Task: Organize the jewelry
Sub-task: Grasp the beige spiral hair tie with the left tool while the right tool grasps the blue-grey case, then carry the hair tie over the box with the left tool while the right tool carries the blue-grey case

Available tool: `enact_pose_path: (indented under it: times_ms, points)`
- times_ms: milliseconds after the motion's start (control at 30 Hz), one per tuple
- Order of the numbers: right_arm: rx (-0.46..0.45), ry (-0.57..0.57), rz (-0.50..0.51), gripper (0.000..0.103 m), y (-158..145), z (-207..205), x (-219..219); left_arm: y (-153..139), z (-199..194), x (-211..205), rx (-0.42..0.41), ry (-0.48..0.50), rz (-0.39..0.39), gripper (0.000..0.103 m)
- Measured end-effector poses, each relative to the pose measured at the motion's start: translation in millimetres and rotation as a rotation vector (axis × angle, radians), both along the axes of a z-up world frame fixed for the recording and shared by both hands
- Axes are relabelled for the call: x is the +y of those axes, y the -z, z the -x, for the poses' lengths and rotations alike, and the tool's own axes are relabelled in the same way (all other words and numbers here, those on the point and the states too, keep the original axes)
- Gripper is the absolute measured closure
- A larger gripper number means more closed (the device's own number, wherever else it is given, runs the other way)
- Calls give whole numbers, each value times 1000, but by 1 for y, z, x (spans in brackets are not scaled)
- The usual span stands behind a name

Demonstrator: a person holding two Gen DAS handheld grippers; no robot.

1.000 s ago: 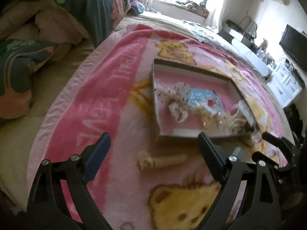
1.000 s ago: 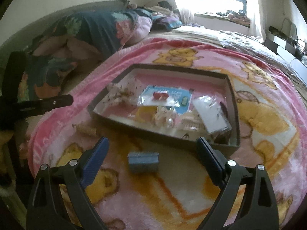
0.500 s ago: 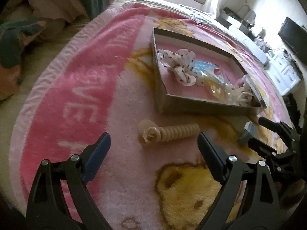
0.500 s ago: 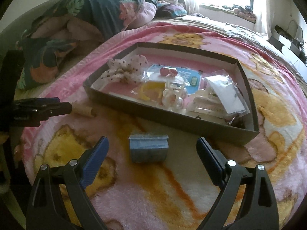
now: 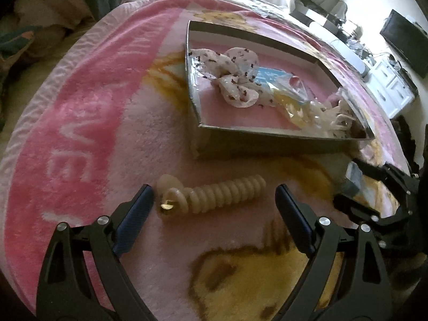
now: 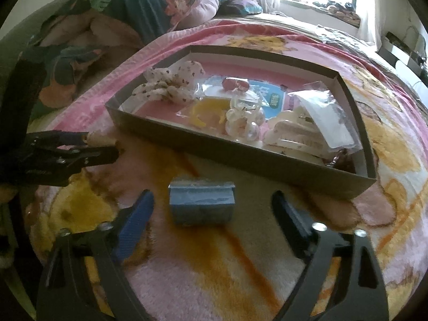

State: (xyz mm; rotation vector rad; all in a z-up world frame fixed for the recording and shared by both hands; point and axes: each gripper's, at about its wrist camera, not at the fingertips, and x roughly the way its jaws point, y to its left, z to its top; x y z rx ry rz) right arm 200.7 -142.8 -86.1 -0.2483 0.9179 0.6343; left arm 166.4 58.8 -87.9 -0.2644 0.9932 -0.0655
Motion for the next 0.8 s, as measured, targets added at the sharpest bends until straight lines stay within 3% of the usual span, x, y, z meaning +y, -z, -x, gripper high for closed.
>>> enact_pose_path:
  times_ms: [133,300,500,800]
  points:
    - [18,-9,-22,60,2,-1,0,1,-1,-9,-1,-12,-46,37]
    - [-5,-8,-29,60,-8,2,-5,-5,1,-8,-6,-12,-25,40]
    - [-54,9,-95,60,-37,6,-19,-37,11,-12,-62,17,12,40]
    - [-134,98,-136,60,-67,-7,-54,-78,-13,-29,-136,50,-19,40]
